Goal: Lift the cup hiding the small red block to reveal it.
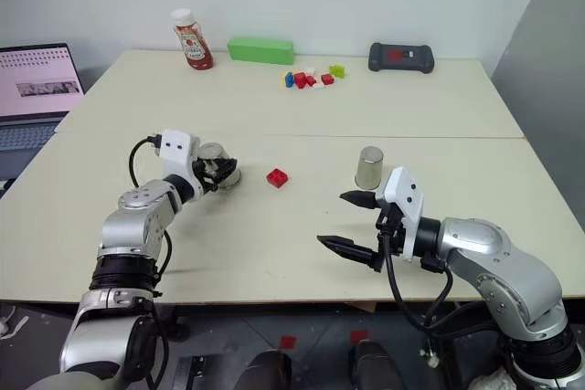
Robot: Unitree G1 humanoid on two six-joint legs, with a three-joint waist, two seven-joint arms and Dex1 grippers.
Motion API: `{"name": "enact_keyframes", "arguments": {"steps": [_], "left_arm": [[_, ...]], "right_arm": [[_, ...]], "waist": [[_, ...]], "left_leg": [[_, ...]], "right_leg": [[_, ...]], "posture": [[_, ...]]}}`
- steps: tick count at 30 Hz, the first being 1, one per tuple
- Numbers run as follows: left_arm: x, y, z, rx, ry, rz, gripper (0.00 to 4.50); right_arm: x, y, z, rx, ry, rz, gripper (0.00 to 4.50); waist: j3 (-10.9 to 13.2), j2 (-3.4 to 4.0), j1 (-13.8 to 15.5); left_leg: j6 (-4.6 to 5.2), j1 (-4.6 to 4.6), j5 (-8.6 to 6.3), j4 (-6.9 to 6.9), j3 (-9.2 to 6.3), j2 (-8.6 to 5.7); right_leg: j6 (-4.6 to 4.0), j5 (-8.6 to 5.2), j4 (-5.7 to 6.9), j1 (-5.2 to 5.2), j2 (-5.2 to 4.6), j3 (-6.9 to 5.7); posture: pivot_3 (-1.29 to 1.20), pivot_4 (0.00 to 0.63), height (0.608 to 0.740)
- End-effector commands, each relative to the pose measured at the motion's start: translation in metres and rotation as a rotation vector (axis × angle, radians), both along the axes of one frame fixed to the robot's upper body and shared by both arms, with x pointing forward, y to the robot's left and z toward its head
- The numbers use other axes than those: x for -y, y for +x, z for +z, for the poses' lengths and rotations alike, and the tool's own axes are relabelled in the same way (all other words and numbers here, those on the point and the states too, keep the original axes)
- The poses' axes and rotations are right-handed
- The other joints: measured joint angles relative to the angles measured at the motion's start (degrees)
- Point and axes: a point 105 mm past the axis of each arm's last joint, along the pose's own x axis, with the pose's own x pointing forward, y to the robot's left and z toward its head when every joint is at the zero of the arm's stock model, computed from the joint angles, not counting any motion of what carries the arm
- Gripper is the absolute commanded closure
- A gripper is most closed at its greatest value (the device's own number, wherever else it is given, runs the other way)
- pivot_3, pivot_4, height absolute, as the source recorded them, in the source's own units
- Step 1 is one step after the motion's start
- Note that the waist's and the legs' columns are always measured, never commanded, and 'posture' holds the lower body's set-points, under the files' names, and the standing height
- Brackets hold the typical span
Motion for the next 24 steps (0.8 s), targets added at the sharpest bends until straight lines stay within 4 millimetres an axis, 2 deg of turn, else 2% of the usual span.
{"name": "enact_keyframes", "arguments": {"steps": [1, 3, 5, 9, 11, 17, 21, 24], "left_arm": [[0.003, 0.005, 0.009, 0.019, -0.013, -0.009, 1.79], [0.0, 0.006, 0.006, 0.008, 0.0, 0.005, 1.79], [-0.002, 0.007, 0.007, 0.012, 0.001, 0.014, 1.08], [-0.002, 0.007, 0.018, 0.039, -0.004, 0.006, 0.35], [0.0, 0.005, 0.029, 0.08, 0.013, 0.0, 0.04], [0.007, 0.003, 0.054, 0.172, 0.036, -0.02, 0.04], [0.011, 0.001, 0.08, 0.27, 0.038, -0.036, 0.04], [0.005, -0.007, 0.097, 0.313, 0.09, -0.028, 0.04]], "right_arm": [[0.0, -0.002, 0.011, 0.045, 0.013, 0.015, 0.0], [0.001, -0.002, 0.01, 0.045, 0.011, 0.014, 0.0], [0.001, -0.002, 0.01, 0.044, 0.01, 0.012, 0.0], [0.002, -0.002, 0.01, 0.045, 0.007, 0.011, 0.0], [0.002, -0.002, 0.01, 0.046, 0.006, 0.012, 0.0], [0.001, -0.002, 0.011, 0.047, 0.008, 0.018, 0.0], [0.0, 0.0, 0.011, 0.054, 0.013, 0.02, 0.0], [0.0, 0.002, 0.014, 0.07, 0.026, 0.006, 0.0]], "waist": [[0.0, 0.0, 0.0], [0.0, 0.0, 0.0], [0.0, 0.0, 0.0], [0.0, 0.0, -0.1], [0.0, 0.0, -0.1], [0.0, 0.0, 0.0], [0.0, 0.0, 0.0], [0.0, -0.03, -0.1]], "left_leg": [[0.0, 0.0, 0.0, 0.0, 0.0, 0.0], [0.0, 0.01, 0.0, 0.0, 0.0, 0.0], [0.0, 0.03, 0.0, 0.0, 0.0, 0.0], [0.0, 0.04, 0.0, 0.01, 0.0, 0.01], [0.0, 0.03, 0.0, 0.0, 0.0, 0.01], [0.0, 0.0, 0.0, 0.0, 0.0, 0.01], [0.0, 0.01, 0.0, 0.01, -0.01, 0.01], [0.0, 0.01, 0.0, 0.01, 0.0, 0.01]], "right_leg": [[0.0, 0.0, 0.0, 0.0, 0.0, 0.0], [0.0, 0.0, 0.01, 0.0, 0.0, 0.01], [0.0, 0.0, 0.03, 0.0, 0.0, 0.01], [0.0, 0.0, 0.05, 0.0, 0.0, 0.0], [0.0, 0.0, 0.04, 0.0, 0.0, 0.01], [0.0, 0.0, 0.01, 0.0, -0.01, 0.01], [0.0, 0.0, 0.02, 0.0, -0.01, 0.0], [0.0, 0.0, 0.02, 0.0, 0.0, 0.01]], "posture": [[0.0, 0.15, 0.74], [0.0, 0.15, 0.74], [0.0, 0.15, 0.74], [0.0, 0.15, 0.74], [0.0, 0.15, 0.74], [0.0, 0.15, 0.74], [0.0, 0.15, 0.74], [0.0, 0.15, 0.74]]}}
